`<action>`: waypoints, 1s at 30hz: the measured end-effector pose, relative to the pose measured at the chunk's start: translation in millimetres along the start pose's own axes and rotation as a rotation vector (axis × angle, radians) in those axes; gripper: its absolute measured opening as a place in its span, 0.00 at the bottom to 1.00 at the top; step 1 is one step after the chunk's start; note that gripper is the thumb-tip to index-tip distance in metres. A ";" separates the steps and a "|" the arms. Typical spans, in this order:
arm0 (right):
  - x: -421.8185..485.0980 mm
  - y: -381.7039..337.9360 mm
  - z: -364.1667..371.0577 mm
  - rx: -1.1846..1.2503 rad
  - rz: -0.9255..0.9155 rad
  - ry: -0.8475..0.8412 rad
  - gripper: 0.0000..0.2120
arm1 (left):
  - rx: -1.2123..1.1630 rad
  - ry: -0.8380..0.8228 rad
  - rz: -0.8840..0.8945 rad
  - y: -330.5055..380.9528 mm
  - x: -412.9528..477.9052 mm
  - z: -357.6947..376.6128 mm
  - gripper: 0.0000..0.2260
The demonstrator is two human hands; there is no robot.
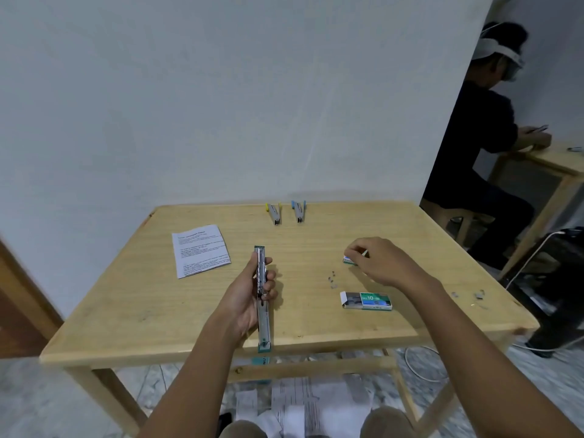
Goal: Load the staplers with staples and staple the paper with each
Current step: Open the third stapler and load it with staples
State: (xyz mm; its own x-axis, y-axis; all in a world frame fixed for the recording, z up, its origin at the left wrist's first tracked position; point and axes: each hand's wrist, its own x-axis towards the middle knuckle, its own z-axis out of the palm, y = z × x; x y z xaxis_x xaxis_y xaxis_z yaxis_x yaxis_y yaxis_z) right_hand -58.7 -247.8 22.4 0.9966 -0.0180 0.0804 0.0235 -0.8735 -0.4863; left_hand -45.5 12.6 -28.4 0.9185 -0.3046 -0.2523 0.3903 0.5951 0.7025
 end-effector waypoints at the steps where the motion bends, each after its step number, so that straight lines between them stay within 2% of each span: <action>1: -5.8 1.9 -4.9 -0.003 -0.016 -0.001 0.07 | 0.000 0.002 0.000 0.0 0.0 -0.1 0.14; 6: -30.6 4.5 -10.1 -0.182 -0.059 -0.258 0.04 | 0.007 0.009 0.003 0.7 -0.5 1.6 0.14; 8: -32.0 6.5 -3.4 -0.291 -0.089 -0.274 0.06 | 0.012 0.011 0.005 0.6 -1.0 2.0 0.13; 16: -27.8 7.8 1.1 -0.422 -0.163 -0.270 0.10 | 0.021 0.007 0.006 -1.1 -5.8 3.1 0.14; 30: -38.7 20.0 12.3 -0.399 -0.326 -0.015 0.11 | 0.008 0.010 0.019 -1.0 -13.5 5.9 0.13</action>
State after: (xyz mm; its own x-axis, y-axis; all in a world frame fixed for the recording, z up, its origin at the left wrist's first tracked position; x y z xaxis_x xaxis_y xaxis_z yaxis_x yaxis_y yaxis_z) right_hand -95.8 -258.5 -1.1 0.9435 0.2910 0.1588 0.3045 -0.9501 -0.0681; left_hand -58.6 11.6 -21.8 0.9264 -0.2857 -0.2454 0.3722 0.5946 0.7127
